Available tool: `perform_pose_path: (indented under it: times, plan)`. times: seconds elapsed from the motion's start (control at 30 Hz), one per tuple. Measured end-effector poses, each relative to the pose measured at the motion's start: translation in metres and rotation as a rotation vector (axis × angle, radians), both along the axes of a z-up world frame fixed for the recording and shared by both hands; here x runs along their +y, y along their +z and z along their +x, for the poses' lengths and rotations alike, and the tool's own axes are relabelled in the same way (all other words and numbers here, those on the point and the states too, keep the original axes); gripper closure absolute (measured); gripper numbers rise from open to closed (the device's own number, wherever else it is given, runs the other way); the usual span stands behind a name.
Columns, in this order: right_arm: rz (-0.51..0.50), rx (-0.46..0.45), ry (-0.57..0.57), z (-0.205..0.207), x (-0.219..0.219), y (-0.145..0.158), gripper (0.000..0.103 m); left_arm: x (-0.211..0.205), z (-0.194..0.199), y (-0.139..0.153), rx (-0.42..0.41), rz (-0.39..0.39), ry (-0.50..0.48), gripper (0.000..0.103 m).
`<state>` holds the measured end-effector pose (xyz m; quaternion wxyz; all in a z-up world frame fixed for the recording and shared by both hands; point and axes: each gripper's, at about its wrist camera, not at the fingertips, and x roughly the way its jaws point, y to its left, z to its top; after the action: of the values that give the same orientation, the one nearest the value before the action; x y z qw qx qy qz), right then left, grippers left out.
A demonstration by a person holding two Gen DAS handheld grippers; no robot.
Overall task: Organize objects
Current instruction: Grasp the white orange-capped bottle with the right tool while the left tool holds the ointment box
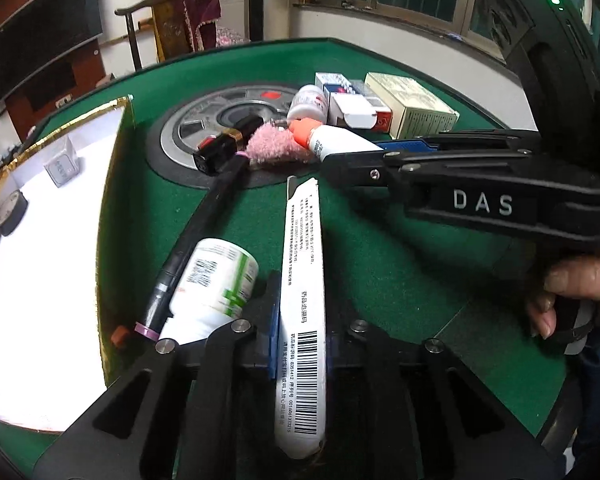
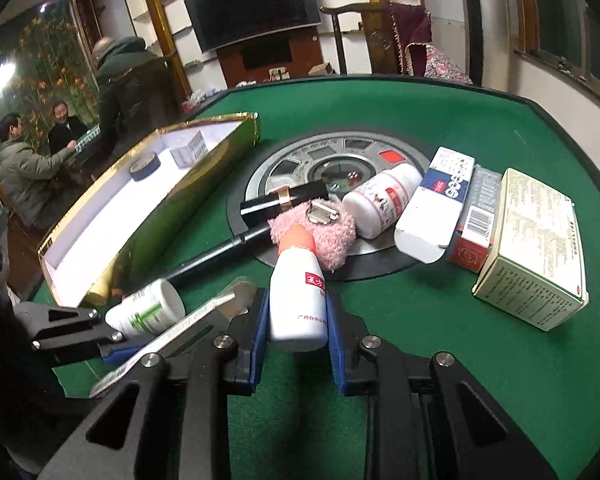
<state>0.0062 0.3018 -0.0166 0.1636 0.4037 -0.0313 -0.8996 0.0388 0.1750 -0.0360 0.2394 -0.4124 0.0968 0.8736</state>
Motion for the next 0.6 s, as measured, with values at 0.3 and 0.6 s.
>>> perform_pose_path:
  times: [0.3, 0.6]
  plan:
    - [-0.053, 0.042, -0.046, 0.003, 0.012, 0.009, 0.077, 0.002, 0.013, 0.016, 0.111, -0.02, 0.009, 0.088]
    - [-0.074, 0.048, -0.061, 0.005, 0.015, 0.01, 0.077, 0.001, 0.016, 0.02, 0.141, -0.032, 0.016, 0.088]
